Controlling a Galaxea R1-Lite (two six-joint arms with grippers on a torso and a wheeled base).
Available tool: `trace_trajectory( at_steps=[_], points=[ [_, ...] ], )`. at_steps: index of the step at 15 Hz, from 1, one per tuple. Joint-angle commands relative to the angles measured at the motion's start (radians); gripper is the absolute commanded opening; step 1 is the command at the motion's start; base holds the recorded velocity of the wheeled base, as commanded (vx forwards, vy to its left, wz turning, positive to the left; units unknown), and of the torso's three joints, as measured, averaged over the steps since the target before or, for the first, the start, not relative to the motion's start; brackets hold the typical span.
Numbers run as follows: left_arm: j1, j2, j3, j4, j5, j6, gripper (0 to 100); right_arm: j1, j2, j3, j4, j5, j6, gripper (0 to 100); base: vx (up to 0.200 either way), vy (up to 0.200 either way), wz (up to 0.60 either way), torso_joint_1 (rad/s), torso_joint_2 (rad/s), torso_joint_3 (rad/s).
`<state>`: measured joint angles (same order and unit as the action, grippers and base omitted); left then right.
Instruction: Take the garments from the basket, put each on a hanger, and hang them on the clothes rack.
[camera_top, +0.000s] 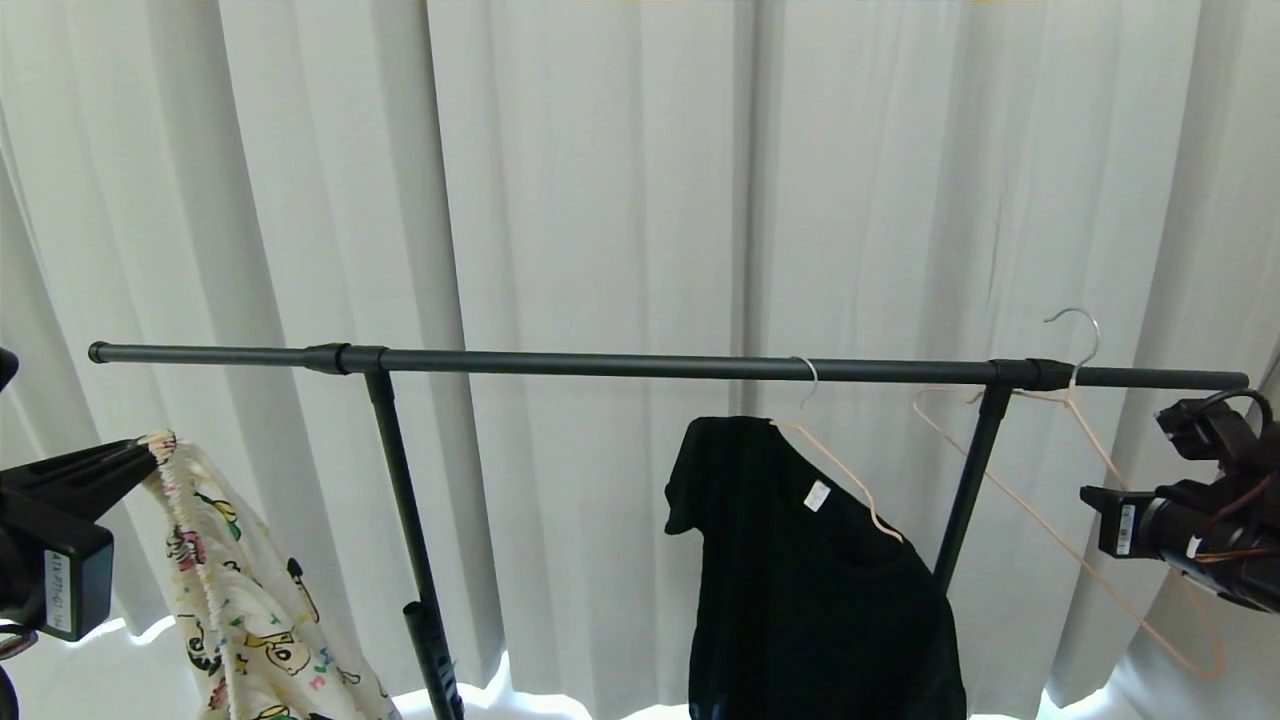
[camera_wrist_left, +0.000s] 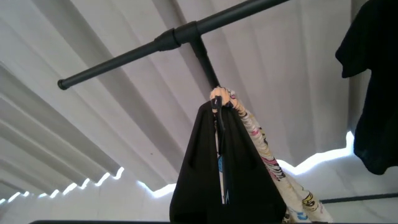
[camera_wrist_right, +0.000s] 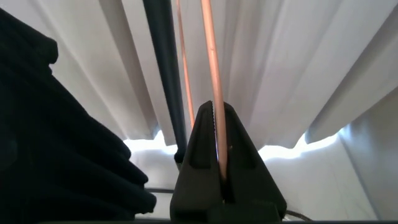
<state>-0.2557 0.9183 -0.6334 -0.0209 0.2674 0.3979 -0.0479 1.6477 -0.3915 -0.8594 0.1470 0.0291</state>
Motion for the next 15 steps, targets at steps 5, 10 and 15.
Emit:
trace_trajectory(
  at_steps=[5,10,15],
  points=[
    [0.018,0.002,0.000,-0.001,0.001,0.001,0,-0.001,-0.187,0.111,0.000,-0.003,-0.035,0,-0.200,0.000,0.00,0.002,0.00,0.002],
    [0.055,-0.003,0.004,-0.001,-0.001,-0.008,0,0.000,-0.356,0.256,0.002,0.000,-0.081,0,-0.200,0.000,0.00,0.001,0.00,0.005],
    [0.055,-0.032,0.049,-0.001,-0.004,-0.010,0,0.091,-0.477,0.296,0.005,0.002,-0.095,0,-0.120,0.000,0.00,0.000,0.00,0.002]
  ],
)
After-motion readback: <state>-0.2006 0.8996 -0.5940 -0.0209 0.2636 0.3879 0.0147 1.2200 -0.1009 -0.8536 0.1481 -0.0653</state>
